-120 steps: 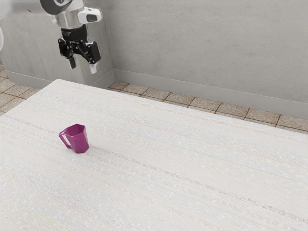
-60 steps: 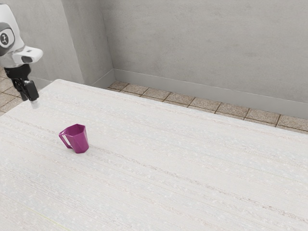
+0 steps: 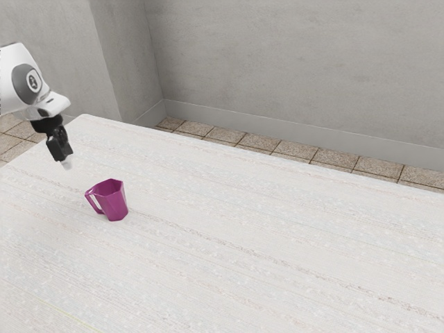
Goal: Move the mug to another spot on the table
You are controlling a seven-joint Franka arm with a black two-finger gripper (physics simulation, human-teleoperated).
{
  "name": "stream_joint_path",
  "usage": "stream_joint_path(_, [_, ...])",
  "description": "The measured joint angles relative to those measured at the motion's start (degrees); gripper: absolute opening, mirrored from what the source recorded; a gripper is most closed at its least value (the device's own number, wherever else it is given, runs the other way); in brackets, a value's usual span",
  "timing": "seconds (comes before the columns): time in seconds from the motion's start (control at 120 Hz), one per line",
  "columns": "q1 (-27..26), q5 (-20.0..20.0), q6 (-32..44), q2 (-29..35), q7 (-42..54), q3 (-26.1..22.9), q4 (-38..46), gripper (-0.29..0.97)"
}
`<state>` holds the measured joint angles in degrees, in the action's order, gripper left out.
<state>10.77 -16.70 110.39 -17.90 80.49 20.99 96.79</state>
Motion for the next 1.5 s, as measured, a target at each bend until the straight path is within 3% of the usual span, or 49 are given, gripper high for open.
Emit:
stream_joint_path(0.267, [2.01,-4.0,1.99,-6.18,14.4,-1.24,0.23,0.68])
stream_joint_path(0.533, [2.86,-11.21,2.97,-9.11,23.18,-1.79,1.97,0.68])
stream_joint_path(0.808, [4.42,-17.35,3.63,-11.06,27.31,-2.71,3.5,0.68])
stream_joint_path(1.283, [7.36,-24.19,4.95,-14.37,31.15,-4.82,3.67,0.68])
stream_joint_path(1.5, [7.87,-26.0,5.1,-14.51,32.07,-5.16,4.03,0.57])
